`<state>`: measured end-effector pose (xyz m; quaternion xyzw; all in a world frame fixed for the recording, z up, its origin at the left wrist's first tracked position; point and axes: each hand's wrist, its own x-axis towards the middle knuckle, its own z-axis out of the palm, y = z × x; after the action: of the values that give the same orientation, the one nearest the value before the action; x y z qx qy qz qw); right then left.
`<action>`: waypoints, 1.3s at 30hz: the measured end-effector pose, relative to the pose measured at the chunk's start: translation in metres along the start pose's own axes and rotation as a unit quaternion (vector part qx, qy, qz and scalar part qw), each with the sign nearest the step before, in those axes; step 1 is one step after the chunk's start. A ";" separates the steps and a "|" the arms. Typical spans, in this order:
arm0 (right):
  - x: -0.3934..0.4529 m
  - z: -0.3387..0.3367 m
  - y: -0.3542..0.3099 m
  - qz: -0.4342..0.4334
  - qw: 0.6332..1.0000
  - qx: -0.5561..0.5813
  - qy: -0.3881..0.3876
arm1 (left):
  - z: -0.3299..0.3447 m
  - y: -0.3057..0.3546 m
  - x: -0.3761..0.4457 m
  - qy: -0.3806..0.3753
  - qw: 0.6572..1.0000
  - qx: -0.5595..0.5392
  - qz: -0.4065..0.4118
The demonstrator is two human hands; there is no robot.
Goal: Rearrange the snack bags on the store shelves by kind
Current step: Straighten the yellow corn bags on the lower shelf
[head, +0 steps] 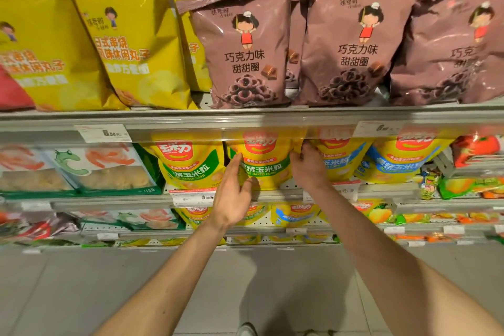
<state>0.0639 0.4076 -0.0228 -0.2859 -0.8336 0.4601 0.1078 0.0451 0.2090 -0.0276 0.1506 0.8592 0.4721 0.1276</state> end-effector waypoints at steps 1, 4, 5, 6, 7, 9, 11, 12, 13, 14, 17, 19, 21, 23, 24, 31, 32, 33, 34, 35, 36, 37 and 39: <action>-0.007 0.001 0.002 -0.009 1.000 0.001 0.012 | -0.002 0.002 -0.002 0.009 1.000 -0.002 -0.005; -0.030 0.004 0.006 -0.025 0.998 0.020 0.044 | -0.010 0.001 -0.015 0.038 0.999 0.010 -0.024; -0.038 0.006 0.009 -0.026 0.998 0.022 0.051 | -0.014 -0.001 -0.022 0.050 0.998 0.016 -0.034; -0.044 0.009 0.012 -0.025 0.998 0.021 0.056 | -0.019 -0.005 -0.027 0.063 0.997 0.017 -0.044; -0.050 0.011 0.014 -0.027 0.998 0.020 0.059 | -0.025 -0.009 -0.034 0.081 0.995 0.018 -0.055; -0.063 0.014 0.015 -0.037 0.997 0.017 0.069 | -0.037 -0.018 -0.045 0.121 0.990 0.005 -0.080; -0.077 0.016 0.009 -0.038 0.996 0.017 0.075 | -0.051 -0.024 -0.053 0.148 0.983 -0.012 -0.106; -0.081 0.019 0.006 -0.035 0.997 0.013 0.069 | -0.058 -0.026 -0.053 0.159 0.980 -0.020 -0.118; -0.083 0.023 0.002 -0.034 0.998 0.004 0.058 | -0.066 -0.027 -0.052 0.169 0.977 -0.024 -0.130; -0.084 0.028 -0.002 -0.038 0.998 -0.012 0.046 | -0.074 -0.032 -0.048 0.179 0.974 -0.028 -0.135; -0.084 0.047 -0.025 -0.060 0.996 -0.056 0.027 | -0.101 -0.038 -0.032 0.176 0.975 -0.044 -0.126; -0.081 0.061 -0.045 -0.064 0.997 -0.049 0.008 | -0.116 -0.041 -0.020 0.162 0.979 -0.046 -0.115; -0.076 0.077 -0.063 -0.060 0.997 -0.041 -0.022 | -0.126 -0.042 -0.010 0.148 0.983 -0.039 -0.101; -0.069 0.093 -0.075 -0.053 0.997 -0.035 -0.034 | -0.135 -0.047 -0.001 0.136 0.987 -0.040 -0.082; -0.067 0.100 -0.079 -0.043 0.998 -0.024 -0.038 | -0.138 -0.051 0.003 0.128 0.988 -0.046 -0.070; -0.065 0.121 -0.090 0.007 0.997 0.011 -0.075 | -0.144 -0.066 0.011 0.105 0.991 -0.070 -0.043; -0.066 0.124 -0.090 0.008 0.997 0.015 -0.078 | -0.145 -0.068 0.011 0.100 0.991 -0.076 -0.044; -0.066 0.126 -0.090 0.012 0.997 0.015 -0.081 | -0.146 -0.068 0.010 0.095 0.991 -0.079 -0.043; -0.067 0.128 -0.089 0.014 0.996 0.016 -0.083 | -0.146 -0.069 0.009 0.093 0.992 -0.078 -0.039; -0.068 0.130 -0.090 0.014 0.996 0.012 -0.085 | -0.147 -0.069 0.007 0.092 0.992 -0.078 -0.037; -0.070 0.132 -0.092 0.015 0.996 0.010 -0.087 | -0.148 -0.069 0.006 0.089 0.992 -0.081 -0.036; -0.071 0.134 -0.093 0.016 0.996 0.008 -0.090 | -0.149 -0.069 0.004 0.087 0.992 -0.084 -0.036; -0.074 0.135 -0.094 0.019 0.995 0.009 -0.096 | -0.152 -0.067 0.001 0.083 0.992 -0.085 -0.035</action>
<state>0.0288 0.2308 -0.0132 -0.2549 -0.8304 0.4949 0.0210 -0.0198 0.0576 -0.0056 0.0692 0.8285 0.5492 0.0843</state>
